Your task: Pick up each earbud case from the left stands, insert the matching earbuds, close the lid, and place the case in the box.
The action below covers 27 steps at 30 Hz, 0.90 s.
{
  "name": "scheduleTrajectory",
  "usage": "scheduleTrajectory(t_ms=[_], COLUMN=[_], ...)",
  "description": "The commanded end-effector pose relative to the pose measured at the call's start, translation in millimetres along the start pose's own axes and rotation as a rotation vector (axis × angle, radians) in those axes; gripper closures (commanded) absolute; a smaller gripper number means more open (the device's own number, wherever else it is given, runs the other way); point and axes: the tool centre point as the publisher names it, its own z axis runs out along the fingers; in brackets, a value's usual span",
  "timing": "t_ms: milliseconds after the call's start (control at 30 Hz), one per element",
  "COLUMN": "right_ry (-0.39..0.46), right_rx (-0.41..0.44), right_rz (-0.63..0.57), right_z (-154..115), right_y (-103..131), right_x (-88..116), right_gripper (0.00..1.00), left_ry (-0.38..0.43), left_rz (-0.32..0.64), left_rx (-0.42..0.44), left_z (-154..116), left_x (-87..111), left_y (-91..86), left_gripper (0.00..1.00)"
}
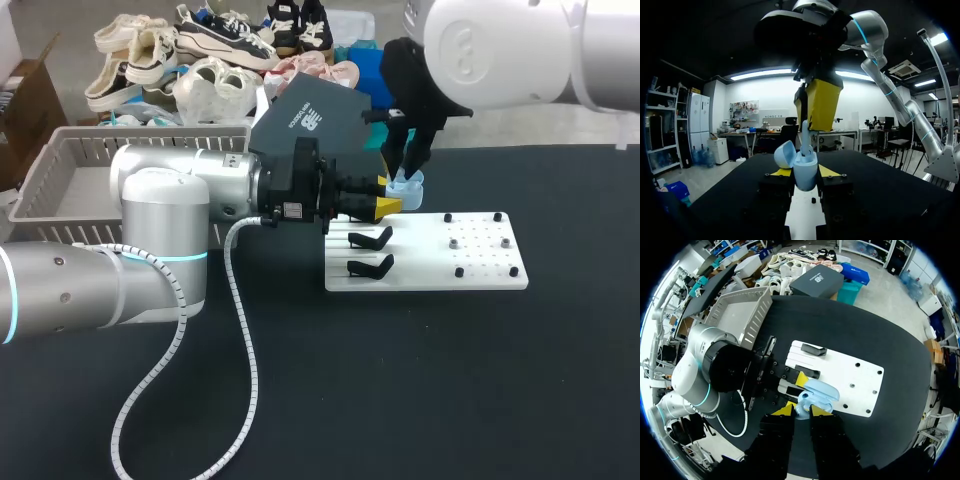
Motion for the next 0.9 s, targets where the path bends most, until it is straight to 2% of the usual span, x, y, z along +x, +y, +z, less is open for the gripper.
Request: scheduleTrajectory(t_ms=[33, 900], right_ry=[0.006, 0.012], right_rx=[0.005, 0.019], right_rz=[0.003, 0.009], right_z=[2.1, 9.8], right_y=[0.0, 0.3], right_x=[-2.4, -6.0], right_gripper=[1.00, 1.00], left_ry=[0.001, 0.001], left_rz=[0.000, 0.000], left_rx=[0.001, 0.001], left_z=[0.1, 0.1], left_x=[0.3, 0.3], left_y=[0.7, 0.7], left_gripper=[1.00, 1.00])
